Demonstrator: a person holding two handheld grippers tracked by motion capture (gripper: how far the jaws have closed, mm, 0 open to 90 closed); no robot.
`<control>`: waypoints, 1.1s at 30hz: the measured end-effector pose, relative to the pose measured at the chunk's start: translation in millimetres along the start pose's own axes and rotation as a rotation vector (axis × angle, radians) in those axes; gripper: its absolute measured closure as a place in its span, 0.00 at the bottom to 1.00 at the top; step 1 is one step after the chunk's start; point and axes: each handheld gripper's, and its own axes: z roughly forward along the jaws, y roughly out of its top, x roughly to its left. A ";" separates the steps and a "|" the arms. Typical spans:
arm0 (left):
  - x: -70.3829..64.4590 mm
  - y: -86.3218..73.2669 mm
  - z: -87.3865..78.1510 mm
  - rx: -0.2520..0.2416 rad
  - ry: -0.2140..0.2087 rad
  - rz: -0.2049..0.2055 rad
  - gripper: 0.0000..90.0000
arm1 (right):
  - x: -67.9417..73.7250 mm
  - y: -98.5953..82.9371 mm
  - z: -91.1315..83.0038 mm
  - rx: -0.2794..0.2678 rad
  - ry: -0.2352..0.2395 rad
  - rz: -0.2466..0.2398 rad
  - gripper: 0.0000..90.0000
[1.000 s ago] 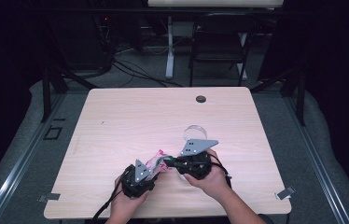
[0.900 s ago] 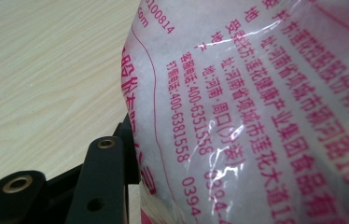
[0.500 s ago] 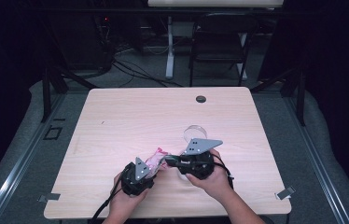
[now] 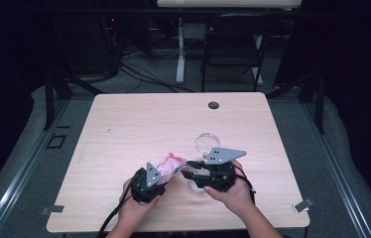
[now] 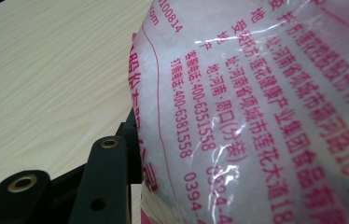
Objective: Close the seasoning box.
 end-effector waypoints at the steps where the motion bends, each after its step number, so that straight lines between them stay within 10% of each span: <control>1: 0.3 0.8 0.4 -0.002 0.002 0.001 0.64 | -0.3 -0.6 -0.7 -0.007 -0.008 -0.006 0.65; 33: 14.0 20.9 -4.2 -0.048 0.108 0.065 0.64 | -7.5 24.6 -18.1 0.032 -0.074 -0.170 0.57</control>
